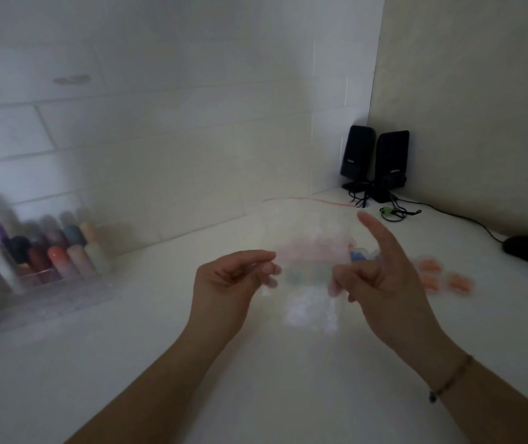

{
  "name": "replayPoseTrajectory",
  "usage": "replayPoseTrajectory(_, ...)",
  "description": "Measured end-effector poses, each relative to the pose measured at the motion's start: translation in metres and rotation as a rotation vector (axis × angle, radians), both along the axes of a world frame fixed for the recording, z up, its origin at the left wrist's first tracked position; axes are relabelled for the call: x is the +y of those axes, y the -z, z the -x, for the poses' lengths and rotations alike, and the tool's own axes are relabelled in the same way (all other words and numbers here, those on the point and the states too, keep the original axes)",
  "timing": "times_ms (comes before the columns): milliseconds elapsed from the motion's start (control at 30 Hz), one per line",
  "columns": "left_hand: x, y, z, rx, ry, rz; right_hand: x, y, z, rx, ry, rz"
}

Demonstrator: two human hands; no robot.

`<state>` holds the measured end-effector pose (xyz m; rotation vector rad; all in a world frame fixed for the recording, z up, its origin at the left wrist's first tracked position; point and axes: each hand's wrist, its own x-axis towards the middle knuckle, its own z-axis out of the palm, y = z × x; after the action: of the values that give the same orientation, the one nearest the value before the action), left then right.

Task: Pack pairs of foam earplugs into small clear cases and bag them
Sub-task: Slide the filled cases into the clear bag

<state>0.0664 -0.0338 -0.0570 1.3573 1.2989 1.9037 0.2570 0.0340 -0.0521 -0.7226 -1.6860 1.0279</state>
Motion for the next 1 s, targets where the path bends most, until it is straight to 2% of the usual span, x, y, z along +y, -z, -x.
replayPoseTrajectory(67, 0.002, 0.001, 0.005, 0.051, 0.006, 0.037, 0.005, 0.002, -0.004, -0.026, 0.039, -0.077)
replayPoseTrajectory(133, 0.003, 0.004, 0.009, 0.231, -0.028, 0.105, 0.007, 0.003, -0.006, 0.021, 0.044, -0.097)
replayPoseTrajectory(200, 0.004, 0.008, 0.009, 0.407, -0.077, 0.147, 0.011, 0.005, -0.010, -0.023, 0.085, -0.147)
replayPoseTrajectory(300, 0.002, 0.012, 0.007, 0.439, -0.169, 0.143, 0.018, 0.009, -0.013, -0.204, 0.130, -0.238)
replayPoseTrajectory(433, -0.001, 0.004, 0.010, 0.532, -0.288, 0.010, 0.017, 0.010, -0.012, -0.371, 0.097, -0.196)
replayPoseTrajectory(467, -0.002, 0.001, 0.013, 0.551, -0.290, 0.018, 0.018, 0.011, -0.012, -0.363, 0.105, -0.198)
replayPoseTrajectory(533, -0.004, -0.009, 0.013, 0.455, -0.147, 0.087, 0.020, 0.011, -0.011, -0.204, 0.079, -0.115)
replayPoseTrajectory(600, -0.009, -0.021, 0.003, 0.189, 0.130, 0.218, 0.018, 0.004, -0.011, 0.022, -0.021, 0.035)
replayPoseTrajectory(633, -0.010, -0.023, -0.002, 0.125, 0.219, 0.281, 0.015, -0.002, -0.011, 0.107, -0.068, 0.099)
replayPoseTrajectory(667, -0.009, -0.024, -0.006, 0.196, 0.245, 0.334, 0.012, -0.007, -0.013, 0.153, -0.094, 0.135)
replayPoseTrajectory(733, -0.011, -0.026, -0.016, 0.288, 0.260, 0.382, 0.006, -0.017, -0.018, 0.152, -0.102, 0.134)
replayPoseTrajectory(867, -0.014, -0.030, -0.031, 0.082, 0.274, 0.325, 0.003, -0.031, -0.036, 0.105, -0.089, 0.097)
replayPoseTrajectory(1000, -0.014, -0.035, -0.038, -0.034, 0.770, 0.414, -0.003, -0.033, -0.063, 0.020, -0.034, 0.084)
